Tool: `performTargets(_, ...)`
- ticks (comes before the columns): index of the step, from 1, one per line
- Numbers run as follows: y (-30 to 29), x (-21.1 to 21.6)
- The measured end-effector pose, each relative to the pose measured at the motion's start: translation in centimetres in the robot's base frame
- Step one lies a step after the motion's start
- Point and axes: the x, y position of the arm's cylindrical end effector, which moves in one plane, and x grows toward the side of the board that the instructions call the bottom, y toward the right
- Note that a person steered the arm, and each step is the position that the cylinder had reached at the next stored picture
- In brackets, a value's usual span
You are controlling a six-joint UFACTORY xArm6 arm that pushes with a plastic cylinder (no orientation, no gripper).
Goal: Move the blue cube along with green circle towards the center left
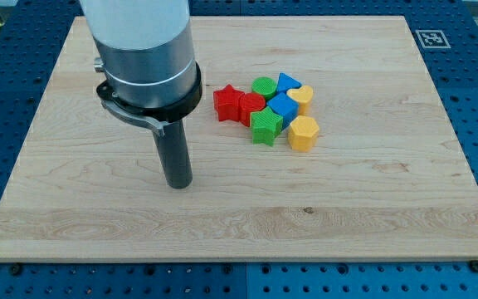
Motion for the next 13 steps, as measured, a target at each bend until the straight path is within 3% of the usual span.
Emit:
performTargets(6, 1.2, -1.1)
performTargets(7, 6.3, -2.0)
performTargets(9, 15.8, -8.0)
performTargets(13, 18.3, -11.7)
